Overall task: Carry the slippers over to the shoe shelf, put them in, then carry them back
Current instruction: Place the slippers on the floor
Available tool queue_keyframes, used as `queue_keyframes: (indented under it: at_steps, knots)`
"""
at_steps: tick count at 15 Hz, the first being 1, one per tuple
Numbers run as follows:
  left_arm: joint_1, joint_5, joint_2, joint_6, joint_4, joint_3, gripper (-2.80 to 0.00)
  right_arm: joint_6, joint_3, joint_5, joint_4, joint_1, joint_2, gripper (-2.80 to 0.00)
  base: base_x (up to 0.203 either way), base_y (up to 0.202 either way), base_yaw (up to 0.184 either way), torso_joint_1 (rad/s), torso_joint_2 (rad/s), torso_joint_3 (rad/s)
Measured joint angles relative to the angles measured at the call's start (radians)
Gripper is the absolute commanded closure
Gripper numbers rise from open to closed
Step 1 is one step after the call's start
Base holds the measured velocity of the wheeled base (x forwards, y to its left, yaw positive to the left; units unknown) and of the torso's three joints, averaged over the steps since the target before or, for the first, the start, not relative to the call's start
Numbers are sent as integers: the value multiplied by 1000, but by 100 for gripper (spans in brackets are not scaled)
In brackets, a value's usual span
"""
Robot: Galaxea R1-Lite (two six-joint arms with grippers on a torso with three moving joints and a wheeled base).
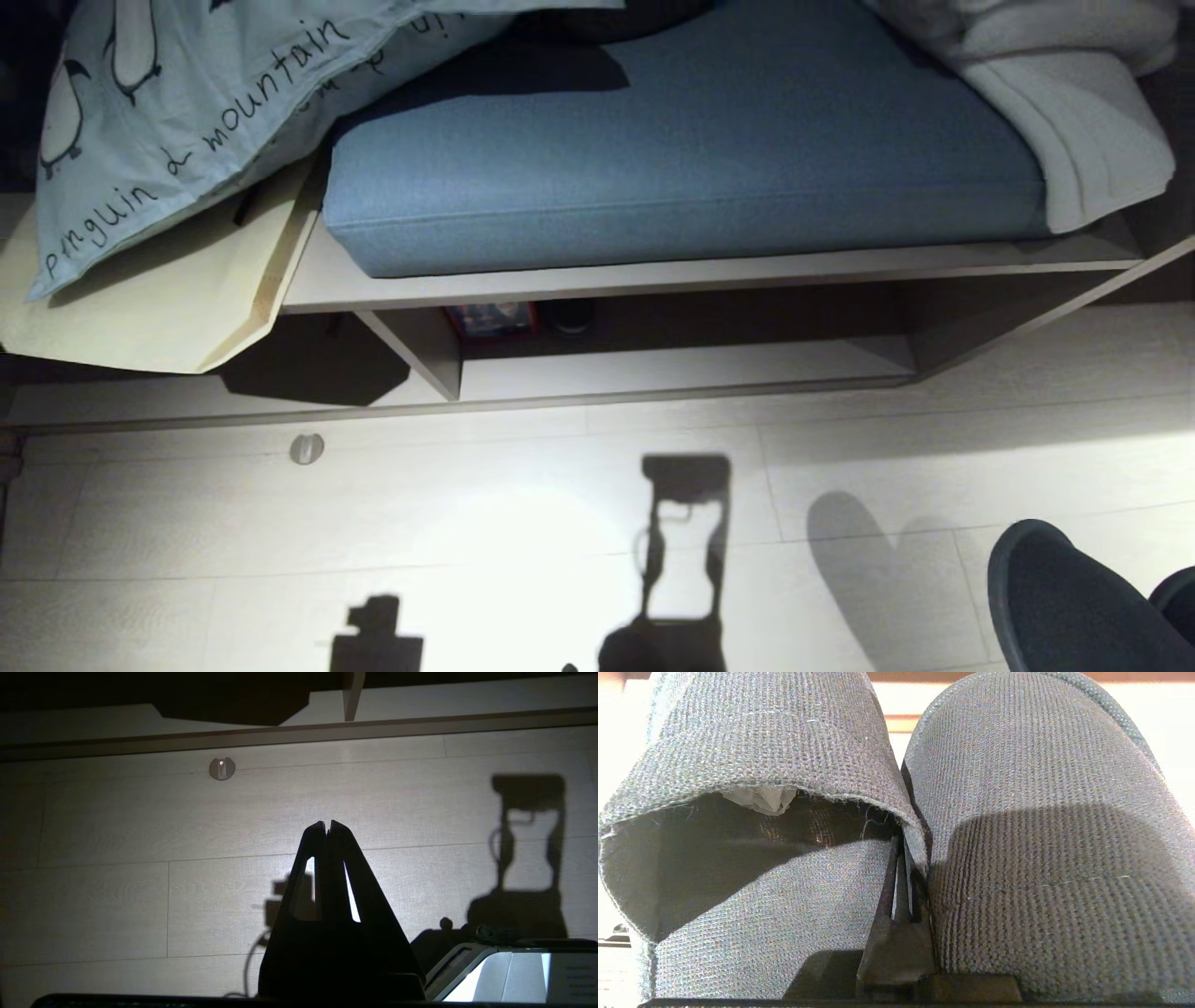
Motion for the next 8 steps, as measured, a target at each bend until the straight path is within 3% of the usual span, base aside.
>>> queue_keyframes:
  at_steps: [8]
  knots:
    - [0, 0, 0, 0, 0, 0, 0, 0, 0, 0, 0, 0, 0, 0, 0, 0, 0, 2, 3, 202]
